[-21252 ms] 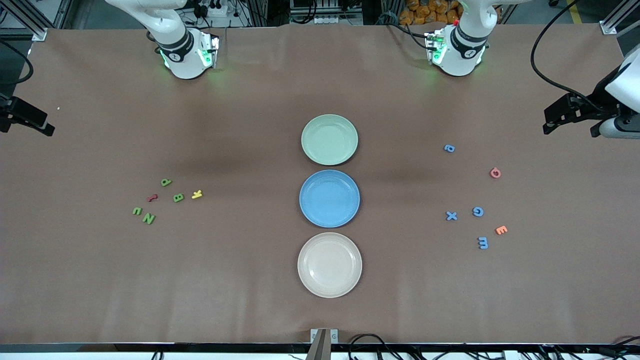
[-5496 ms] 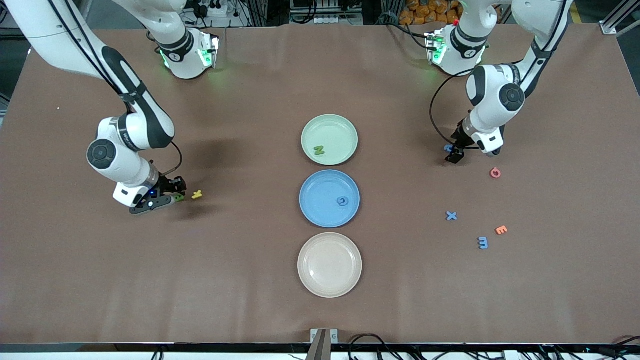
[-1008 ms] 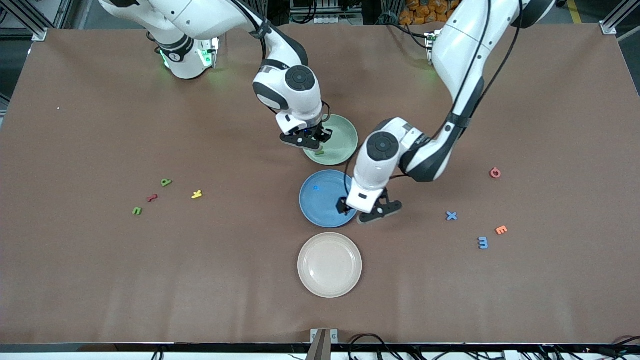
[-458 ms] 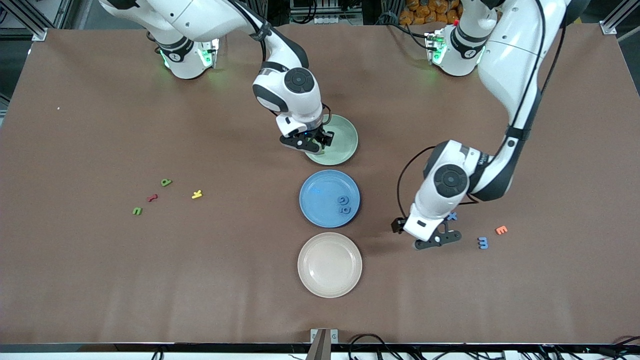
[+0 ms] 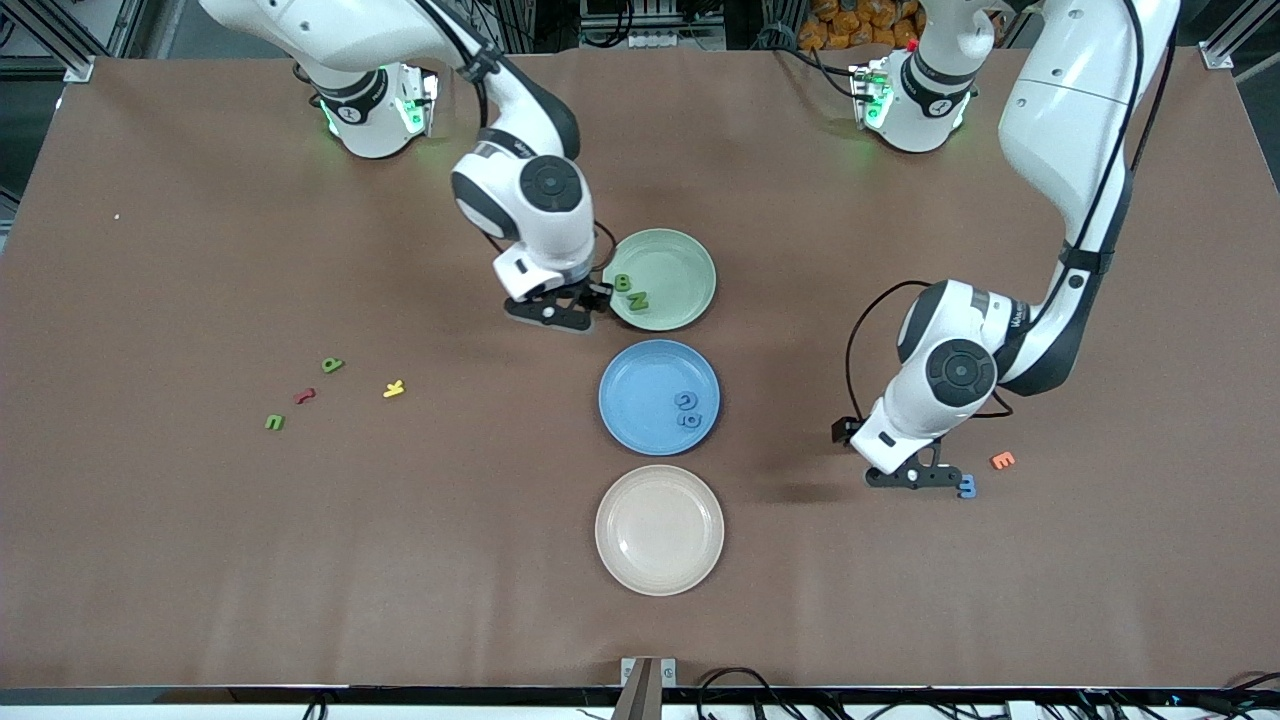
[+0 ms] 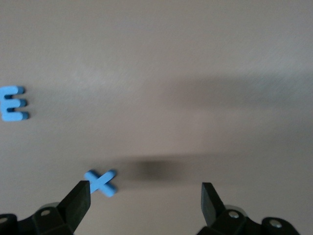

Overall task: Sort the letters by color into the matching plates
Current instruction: 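Move the right gripper to green P while the left gripper reaches blue X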

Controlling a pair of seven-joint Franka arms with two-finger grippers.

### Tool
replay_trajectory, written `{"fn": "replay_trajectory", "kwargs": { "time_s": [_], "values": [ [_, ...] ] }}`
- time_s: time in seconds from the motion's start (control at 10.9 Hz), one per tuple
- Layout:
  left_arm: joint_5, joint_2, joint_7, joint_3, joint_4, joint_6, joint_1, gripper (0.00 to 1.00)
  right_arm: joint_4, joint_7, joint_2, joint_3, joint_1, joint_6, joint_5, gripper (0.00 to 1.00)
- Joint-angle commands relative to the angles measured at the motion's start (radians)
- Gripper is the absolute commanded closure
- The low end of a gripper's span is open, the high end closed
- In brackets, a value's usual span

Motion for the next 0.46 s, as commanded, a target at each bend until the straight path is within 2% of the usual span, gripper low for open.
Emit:
{"fn": "replay_trajectory", "kwargs": {
  "time_s": [0.0, 0.18, 0.37],
  "values": [
    [0.02, -0.059, 0.105, -0.019, -0.098, -0.002, 0.053, 0.0, -0.175, -0.196, -0.153, 0.009, -0.11, 0.007, 0.044, 0.39],
    [0.008, -0.048, 0.17, -0.023, -0.105, 0.003, 0.093, 0.0, -0.241, -0.332, -0.23, 0.006, -0.183, 0.007, 0.104, 0.39],
    [-0.02, -0.033, 0.253, -0.074, -0.105, 0.006, 0.16, 0.0, -0.292, -0.519, -0.281, -0.003, -0.275, -0.025, 0.13, 0.37]
  ]
}}
